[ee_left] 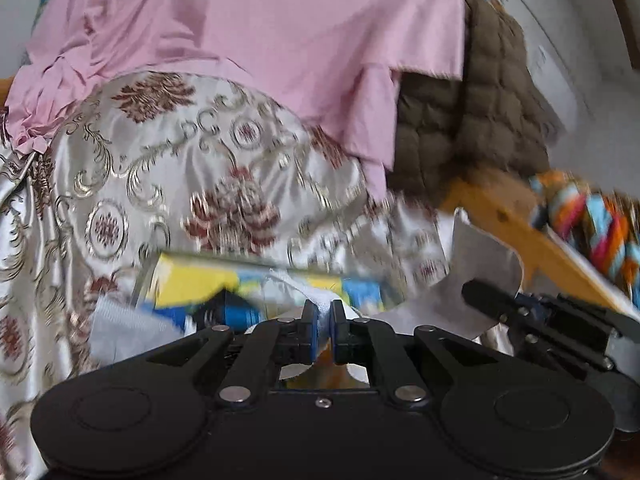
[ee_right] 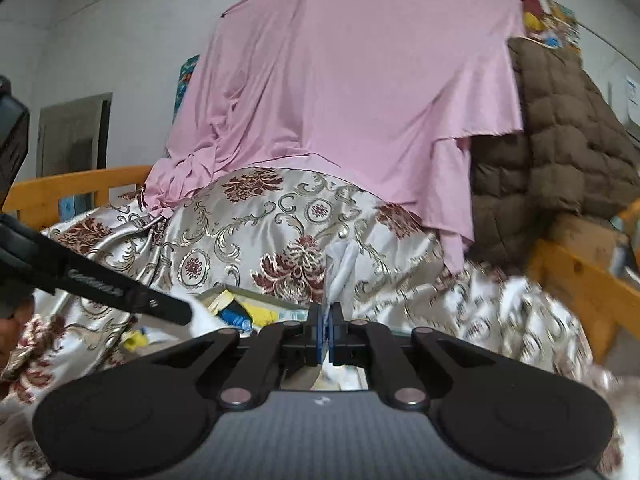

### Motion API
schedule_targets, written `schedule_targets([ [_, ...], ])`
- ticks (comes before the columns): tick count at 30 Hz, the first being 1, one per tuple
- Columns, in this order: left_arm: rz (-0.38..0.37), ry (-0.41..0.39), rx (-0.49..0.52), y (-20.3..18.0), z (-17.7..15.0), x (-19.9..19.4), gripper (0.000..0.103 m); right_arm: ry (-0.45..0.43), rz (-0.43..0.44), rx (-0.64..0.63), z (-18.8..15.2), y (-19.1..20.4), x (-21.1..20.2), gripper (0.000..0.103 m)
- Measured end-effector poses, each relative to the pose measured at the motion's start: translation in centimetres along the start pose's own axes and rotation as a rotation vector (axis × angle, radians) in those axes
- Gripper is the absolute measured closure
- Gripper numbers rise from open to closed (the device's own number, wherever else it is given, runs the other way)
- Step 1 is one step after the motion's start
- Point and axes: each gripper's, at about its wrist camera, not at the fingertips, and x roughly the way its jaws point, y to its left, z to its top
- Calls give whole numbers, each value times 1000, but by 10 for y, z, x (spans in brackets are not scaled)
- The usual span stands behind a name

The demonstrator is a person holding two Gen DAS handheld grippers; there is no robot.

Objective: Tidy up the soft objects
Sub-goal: 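Carry the white cloth with the left tool while the right tool carries the wipe, then open the left tool over the tray while the right tool releases the wipe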

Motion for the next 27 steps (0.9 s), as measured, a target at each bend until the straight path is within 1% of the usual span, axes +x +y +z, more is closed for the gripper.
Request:
schedule_targets([
  [4, 31, -39, -32, 14, 7, 29, 95, 5, -17, 25, 19, -4, 46, 100],
  [8, 67, -14, -57, 27, -3, 50, 95, 47, -62, 99, 23, -18, 84, 100],
  [12, 95, 28, -81, 43, -23, 58, 95, 116, -108, 124, 8, -33, 107, 100],
  [14, 94, 50, -101, 48, -31, 61, 91, 162, -127, 121, -3, -38, 114, 100],
  [16, 89, 63, -105, 50, -38, 61, 85, 211, -117, 131, -13, -41, 117, 99],
  [19, 85, 72, -97, 47, -43, 59, 82, 252, -102, 144, -24, -42, 119, 95],
  [20, 87, 74, -98, 46, -43, 58, 77, 261, -93, 151, -27, -42, 118, 94],
  [21, 87, 74, -100, 45, -43, 57, 73, 267, -85, 156, -28, -41, 117, 91],
  [23, 93, 74, -104, 42, -43, 53, 56, 274, -72, 165, -29, -40, 115, 87],
  [24, 95, 74, -108, 40, -42, 51, 51, 275, -64, 167, -29, -40, 113, 84],
  [25, 99, 75, -114, 39, -41, 49, 43, 276, -61, 168, -27, -40, 112, 81],
  [26, 102, 75, -118, 37, -40, 47, 37, 278, -58, 170, -27, -40, 110, 79],
  [27, 105, 74, -121, 35, -40, 44, 35, 279, -53, 172, -25, -40, 108, 74],
])
